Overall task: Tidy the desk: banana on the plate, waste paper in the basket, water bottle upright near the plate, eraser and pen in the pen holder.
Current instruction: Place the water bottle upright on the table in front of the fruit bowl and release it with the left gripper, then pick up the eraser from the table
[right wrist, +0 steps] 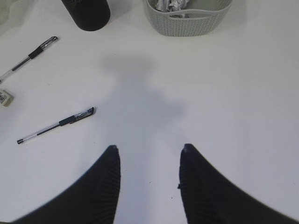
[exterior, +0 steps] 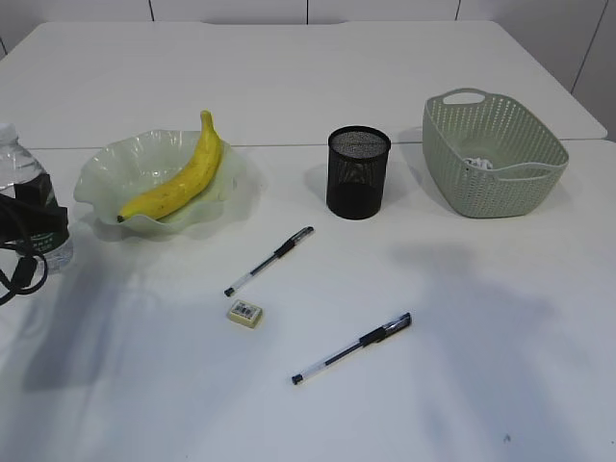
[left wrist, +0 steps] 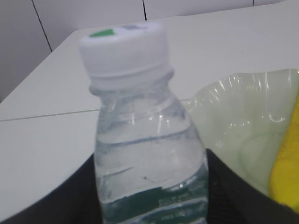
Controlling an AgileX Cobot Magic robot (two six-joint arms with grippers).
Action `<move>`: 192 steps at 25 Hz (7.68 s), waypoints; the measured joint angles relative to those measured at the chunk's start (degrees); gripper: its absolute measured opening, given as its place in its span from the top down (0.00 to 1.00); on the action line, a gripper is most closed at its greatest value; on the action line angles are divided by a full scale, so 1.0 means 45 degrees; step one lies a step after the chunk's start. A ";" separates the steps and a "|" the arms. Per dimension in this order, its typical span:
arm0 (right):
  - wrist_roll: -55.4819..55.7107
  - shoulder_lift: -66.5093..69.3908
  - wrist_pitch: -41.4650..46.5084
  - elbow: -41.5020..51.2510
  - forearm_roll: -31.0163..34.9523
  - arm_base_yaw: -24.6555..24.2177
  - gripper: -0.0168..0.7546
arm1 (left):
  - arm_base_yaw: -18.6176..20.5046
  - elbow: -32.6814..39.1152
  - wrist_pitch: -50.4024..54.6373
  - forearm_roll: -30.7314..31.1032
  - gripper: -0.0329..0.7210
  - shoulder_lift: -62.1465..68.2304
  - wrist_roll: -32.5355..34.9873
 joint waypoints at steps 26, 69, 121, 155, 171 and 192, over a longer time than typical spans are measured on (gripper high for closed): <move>0.0000 0.0000 0.0000 0.0000 0.0000 0.0000 0.57 | 0.0000 0.0000 0.0000 0.0000 0.43 0.0000 0.0012; 0.0000 0.0000 -0.0026 0.0000 0.0000 0.0000 0.57 | 0.0000 0.0000 0.0391 -0.0208 0.35 -0.0209 0.0031; 0.0000 0.0000 -0.0026 0.0000 0.0000 0.0000 0.57 | 0.0000 -0.0227 0.0090 -0.0495 0.20 -0.0295 0.0040; 0.0000 0.0000 -0.0103 0.0000 0.0000 0.0000 0.57 | 0.0000 -0.0227 0.0069 -0.0069 0.20 -0.1574 0.0040; 0.0000 0.0000 -0.0150 0.0000 0.0000 0.0000 0.57 | 0.0000 -0.0227 0.0394 -0.0069 0.20 -0.3432 0.0469; -0.0330 0.0155 -0.0418 0.0000 0.0276 0.0000 0.57 | 0.0000 -0.0227 0.6284 -0.0069 0.20 -0.9324 0.1673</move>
